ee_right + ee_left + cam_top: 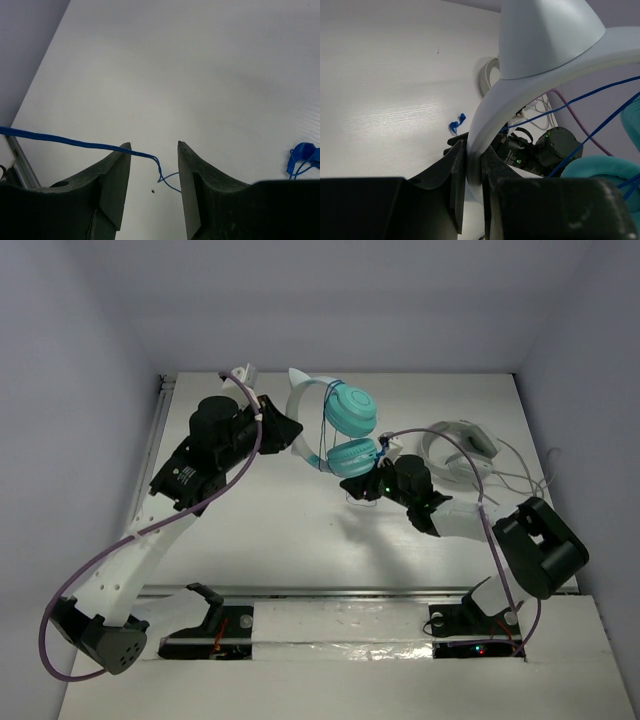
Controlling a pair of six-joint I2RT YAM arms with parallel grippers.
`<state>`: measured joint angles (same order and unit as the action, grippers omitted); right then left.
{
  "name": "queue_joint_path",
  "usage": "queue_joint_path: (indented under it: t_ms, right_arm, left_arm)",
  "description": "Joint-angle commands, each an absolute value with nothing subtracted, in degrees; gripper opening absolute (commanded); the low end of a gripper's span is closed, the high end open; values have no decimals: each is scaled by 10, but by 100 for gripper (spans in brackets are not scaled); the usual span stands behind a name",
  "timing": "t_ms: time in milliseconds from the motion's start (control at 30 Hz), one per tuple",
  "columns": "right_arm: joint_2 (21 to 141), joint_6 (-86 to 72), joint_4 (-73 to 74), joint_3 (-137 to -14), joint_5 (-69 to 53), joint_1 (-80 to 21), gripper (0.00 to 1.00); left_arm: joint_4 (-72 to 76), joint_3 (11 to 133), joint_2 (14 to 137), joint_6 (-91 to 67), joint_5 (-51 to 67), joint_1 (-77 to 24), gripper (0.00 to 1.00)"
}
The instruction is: Wrap the headphones
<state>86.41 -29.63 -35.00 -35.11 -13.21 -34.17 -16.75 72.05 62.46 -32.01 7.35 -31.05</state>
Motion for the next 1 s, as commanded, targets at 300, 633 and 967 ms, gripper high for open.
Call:
queue_joint_path:
  t_ms: [300,633,967]
  right_arm:
    - [935,-301,-420,-382,-149,-339,50]
    - [936,-329,-465,-340,-167,-339,53]
    - [922,-334,-501,-306,-160,-345,58]
  left_arm:
    - [-104,795,616,-335,85,-308,0]
    - [-100,841,628,-330,71,-308,0]
    - [-98,888,643,-326,65,-308,0]
